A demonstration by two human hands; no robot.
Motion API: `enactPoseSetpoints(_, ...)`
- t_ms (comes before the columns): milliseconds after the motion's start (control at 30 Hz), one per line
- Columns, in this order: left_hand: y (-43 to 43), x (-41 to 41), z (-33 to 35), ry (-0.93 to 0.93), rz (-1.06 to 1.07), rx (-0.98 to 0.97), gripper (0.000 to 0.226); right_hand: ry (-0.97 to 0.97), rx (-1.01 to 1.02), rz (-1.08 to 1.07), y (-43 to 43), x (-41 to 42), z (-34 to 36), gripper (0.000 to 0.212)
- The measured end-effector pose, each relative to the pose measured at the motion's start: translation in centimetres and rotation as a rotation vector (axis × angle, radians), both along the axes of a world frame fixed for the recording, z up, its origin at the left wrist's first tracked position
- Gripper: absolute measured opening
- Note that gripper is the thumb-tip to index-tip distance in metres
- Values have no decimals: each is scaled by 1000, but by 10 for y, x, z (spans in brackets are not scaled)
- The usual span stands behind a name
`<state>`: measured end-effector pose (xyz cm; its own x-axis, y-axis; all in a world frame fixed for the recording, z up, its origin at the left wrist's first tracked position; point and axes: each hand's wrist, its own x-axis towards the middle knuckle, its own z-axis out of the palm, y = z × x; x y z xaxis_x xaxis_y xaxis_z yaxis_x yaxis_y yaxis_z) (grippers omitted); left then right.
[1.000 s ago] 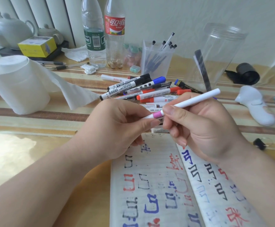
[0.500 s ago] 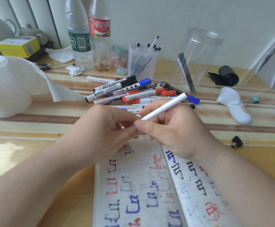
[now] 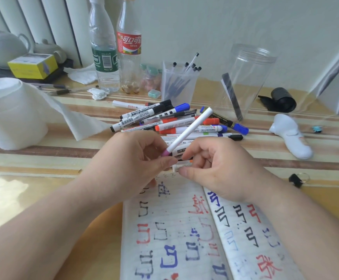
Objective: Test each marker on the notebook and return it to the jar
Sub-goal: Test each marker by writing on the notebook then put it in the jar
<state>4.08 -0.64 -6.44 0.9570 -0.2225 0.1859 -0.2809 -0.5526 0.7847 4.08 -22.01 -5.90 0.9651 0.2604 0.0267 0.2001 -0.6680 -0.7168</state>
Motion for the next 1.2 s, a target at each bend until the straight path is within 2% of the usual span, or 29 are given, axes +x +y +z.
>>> enactPoseSetpoints(167,2,2,2,51,24,-64,28,-29,82,24,2,-1,-2,19)
enactPoseSetpoints(300,4,1,3,23,-9,-57,28,-18,457,-9,2,-1,1,21)
enactPoseSetpoints(367,4,1,2,-30,-17,-30,29,31,633,-53,3,0,1,14)
enactPoseSetpoints(433,5,2,2,-68,-28,5,29,74,742,-116,6,2,-1,15)
enactPoseSetpoints(533,7,-2,10,-26,-87,98,27,184,830,-130,13,-1,5,15)
enactPoseSetpoints(600,15,-6,22,35,-106,218,25,296,822,-76,20,-7,11,22)
enactPoseSetpoints(667,29,-14,39,69,-118,347,22,380,728,-37,30,-16,17,15)
enactPoseSetpoints(733,49,-30,59,54,-89,383,15,421,653,-7,45,-23,23,19)
enactPoseSetpoints(867,100,-83,77,-49,122,206,10,469,642,111,100,-35,45,17)
enactPoseSetpoints(967,146,-130,70,-78,302,90,6,433,621,231,163,-46,53,17)
enactPoseSetpoints(1200,259,-243,38,-77,661,15,9,374,583,568,329,-106,49,17)
